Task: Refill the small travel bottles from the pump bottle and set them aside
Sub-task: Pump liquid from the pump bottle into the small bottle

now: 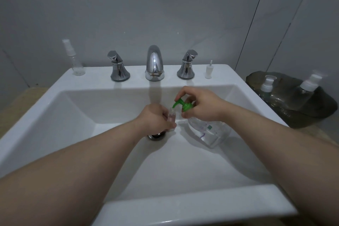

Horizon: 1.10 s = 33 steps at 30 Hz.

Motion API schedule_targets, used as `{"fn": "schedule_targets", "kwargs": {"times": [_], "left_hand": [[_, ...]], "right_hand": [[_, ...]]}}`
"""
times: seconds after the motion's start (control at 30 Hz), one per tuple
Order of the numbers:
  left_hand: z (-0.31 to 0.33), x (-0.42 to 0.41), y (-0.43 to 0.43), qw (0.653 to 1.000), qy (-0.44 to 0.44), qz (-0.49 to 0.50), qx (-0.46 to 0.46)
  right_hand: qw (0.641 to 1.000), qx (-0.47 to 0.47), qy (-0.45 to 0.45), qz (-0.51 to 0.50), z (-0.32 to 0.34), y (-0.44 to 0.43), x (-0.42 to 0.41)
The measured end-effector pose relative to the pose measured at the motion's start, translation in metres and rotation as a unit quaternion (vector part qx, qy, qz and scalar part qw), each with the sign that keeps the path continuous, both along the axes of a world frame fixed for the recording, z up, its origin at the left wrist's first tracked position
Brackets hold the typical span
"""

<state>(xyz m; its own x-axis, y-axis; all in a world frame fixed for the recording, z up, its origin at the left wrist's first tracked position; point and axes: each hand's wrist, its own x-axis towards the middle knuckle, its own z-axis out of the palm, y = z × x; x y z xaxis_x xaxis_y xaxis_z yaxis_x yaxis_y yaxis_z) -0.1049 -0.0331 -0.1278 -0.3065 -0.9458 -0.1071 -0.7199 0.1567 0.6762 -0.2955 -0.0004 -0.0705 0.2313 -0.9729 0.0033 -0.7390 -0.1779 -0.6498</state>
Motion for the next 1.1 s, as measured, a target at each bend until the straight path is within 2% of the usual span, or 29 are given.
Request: {"fn": "schedule_targets", "kwargs": {"times": [0.83, 1.1], "left_hand": [[-0.0017, 0.0000, -0.0005, 0.999, -0.030, -0.006, -0.009], [-0.0032, 0.0007, -0.0014, 1.000, -0.009, 0.006, -0.013]], "right_hand": [[1.000, -0.007, -0.001, 0.018, -0.0012, -0.0008, -0.0023], [1.000, -0.003, -0.004, 0.014, -0.0001, 0.0010, -0.0008]]}}
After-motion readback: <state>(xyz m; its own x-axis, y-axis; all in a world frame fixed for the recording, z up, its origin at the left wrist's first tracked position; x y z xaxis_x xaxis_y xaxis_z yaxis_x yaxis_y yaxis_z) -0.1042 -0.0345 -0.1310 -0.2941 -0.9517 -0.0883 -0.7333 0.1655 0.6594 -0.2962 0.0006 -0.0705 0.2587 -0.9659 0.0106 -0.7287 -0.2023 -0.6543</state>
